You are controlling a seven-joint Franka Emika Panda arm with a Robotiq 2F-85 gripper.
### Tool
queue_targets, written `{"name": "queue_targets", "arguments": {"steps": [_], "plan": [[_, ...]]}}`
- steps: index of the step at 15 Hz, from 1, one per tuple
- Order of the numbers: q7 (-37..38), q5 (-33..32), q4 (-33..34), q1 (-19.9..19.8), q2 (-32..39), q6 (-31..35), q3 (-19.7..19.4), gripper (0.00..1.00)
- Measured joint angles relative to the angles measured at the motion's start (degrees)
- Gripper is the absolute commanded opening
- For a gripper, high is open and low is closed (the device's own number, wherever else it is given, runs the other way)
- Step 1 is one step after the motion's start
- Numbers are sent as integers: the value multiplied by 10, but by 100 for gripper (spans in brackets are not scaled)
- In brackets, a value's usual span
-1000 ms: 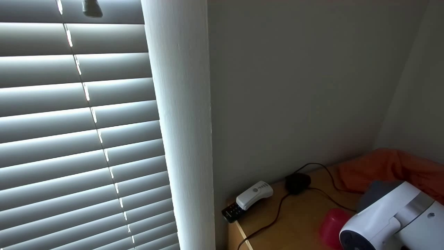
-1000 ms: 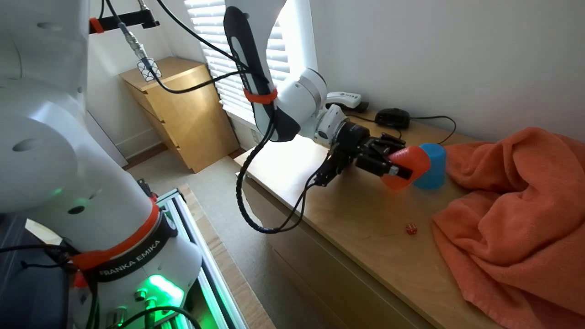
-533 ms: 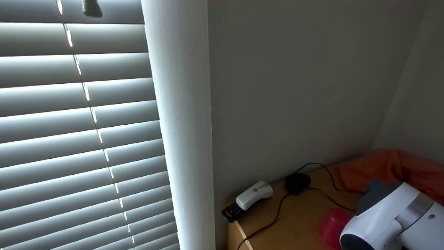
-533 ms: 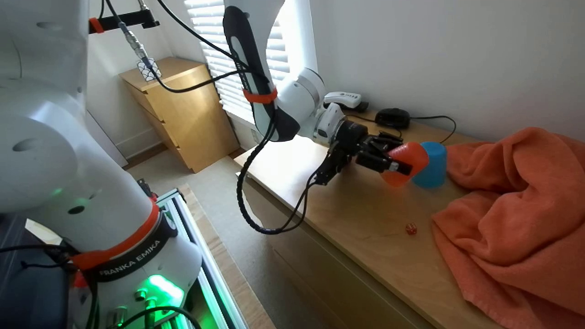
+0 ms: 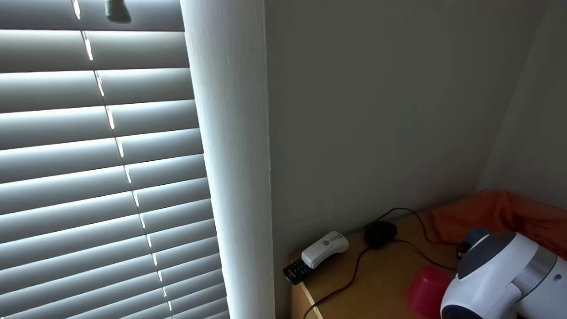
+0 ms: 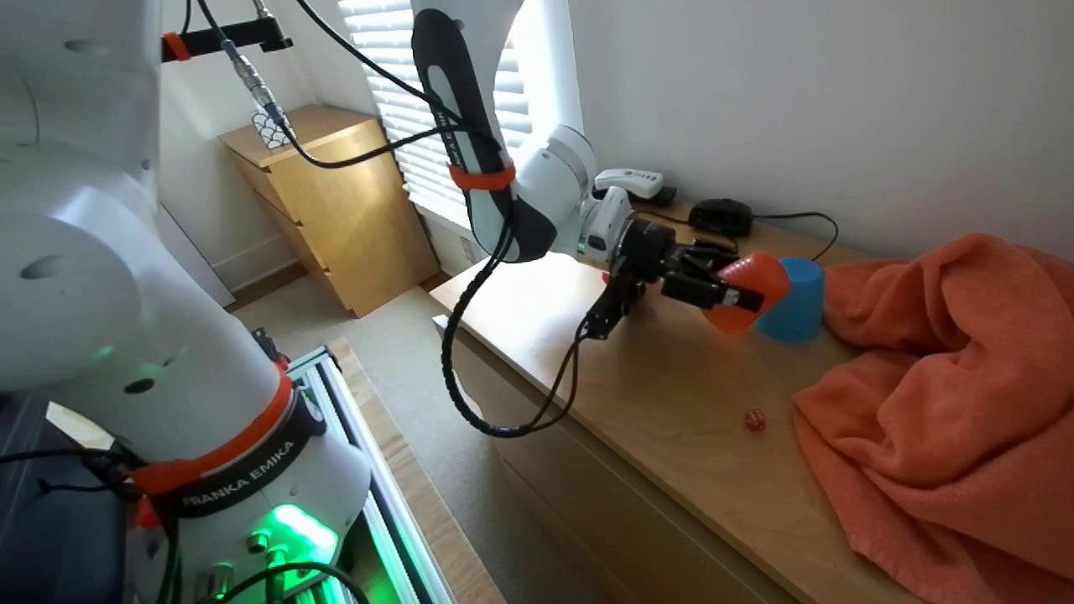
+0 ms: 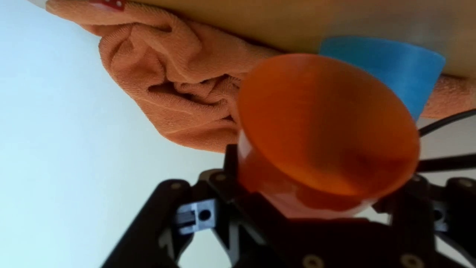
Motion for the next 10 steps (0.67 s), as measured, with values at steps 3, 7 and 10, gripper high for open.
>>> {"name": "queue_targets", "arguments": {"steps": [3, 7, 10], "plan": [[0, -26, -3, -3, -2, 11, 0, 48], [0, -49, -5, -7, -4, 18, 0, 83], [0, -57, -6, -7, -4, 18, 0, 100]]}}
